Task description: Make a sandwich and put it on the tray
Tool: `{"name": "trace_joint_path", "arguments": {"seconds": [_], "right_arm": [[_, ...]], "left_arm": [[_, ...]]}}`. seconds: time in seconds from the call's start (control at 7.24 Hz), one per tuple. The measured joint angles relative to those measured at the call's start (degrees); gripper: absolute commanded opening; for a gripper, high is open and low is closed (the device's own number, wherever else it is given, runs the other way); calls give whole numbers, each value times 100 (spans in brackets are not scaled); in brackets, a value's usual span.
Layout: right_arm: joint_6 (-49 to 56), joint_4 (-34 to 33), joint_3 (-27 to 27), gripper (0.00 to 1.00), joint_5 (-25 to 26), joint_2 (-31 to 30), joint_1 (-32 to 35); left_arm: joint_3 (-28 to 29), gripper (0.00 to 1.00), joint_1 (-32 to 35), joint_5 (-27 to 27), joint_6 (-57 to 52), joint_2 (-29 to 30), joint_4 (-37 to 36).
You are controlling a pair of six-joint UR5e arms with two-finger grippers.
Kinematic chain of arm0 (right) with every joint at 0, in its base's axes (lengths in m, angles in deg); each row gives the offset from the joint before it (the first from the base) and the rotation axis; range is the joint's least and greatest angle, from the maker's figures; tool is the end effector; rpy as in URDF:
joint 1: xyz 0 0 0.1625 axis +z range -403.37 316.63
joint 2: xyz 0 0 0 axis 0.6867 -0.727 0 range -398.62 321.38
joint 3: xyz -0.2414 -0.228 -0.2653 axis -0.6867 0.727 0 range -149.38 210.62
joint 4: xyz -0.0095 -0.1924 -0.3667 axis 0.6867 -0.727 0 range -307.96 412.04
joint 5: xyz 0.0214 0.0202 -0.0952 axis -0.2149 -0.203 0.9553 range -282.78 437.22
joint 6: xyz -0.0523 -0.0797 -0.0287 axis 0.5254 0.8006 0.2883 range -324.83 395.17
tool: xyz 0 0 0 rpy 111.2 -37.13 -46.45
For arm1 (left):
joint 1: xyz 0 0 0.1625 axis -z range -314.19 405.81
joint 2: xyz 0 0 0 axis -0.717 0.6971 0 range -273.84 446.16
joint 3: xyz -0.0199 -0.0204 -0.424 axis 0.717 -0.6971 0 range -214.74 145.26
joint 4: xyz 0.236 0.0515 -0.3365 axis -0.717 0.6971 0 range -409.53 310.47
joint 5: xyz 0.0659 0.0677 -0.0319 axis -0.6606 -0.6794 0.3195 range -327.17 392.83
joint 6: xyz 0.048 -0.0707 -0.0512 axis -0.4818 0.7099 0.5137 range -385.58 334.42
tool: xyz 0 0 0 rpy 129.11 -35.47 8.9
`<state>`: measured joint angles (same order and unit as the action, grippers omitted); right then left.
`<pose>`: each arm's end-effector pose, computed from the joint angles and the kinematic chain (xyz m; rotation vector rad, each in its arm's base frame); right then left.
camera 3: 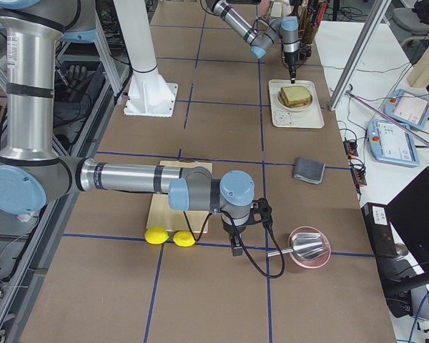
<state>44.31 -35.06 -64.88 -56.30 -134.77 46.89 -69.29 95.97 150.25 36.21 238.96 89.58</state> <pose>0.0668 -0.4487 0.6578 0.0996 -0.7547 -0.1625 0.5066 -0.7438 0.2723 0.2695 1.0239 -0.1110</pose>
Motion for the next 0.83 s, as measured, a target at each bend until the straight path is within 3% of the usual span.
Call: {"name": "trace_joint_path", "arguments": {"seconds": [0.41,0.55,0.83], "right_arm": [[8,0,3,100,56,-9,0],[1,0,4,100,96,-5,0],[-13,0,4,100,157,8,0]], "left_arm": [[-54,100,19,-11,-296,-17,39],[-342,100,64,14,-445,-113,-108],[-1830,100,253,151,-1024,-749,-1219]]}}
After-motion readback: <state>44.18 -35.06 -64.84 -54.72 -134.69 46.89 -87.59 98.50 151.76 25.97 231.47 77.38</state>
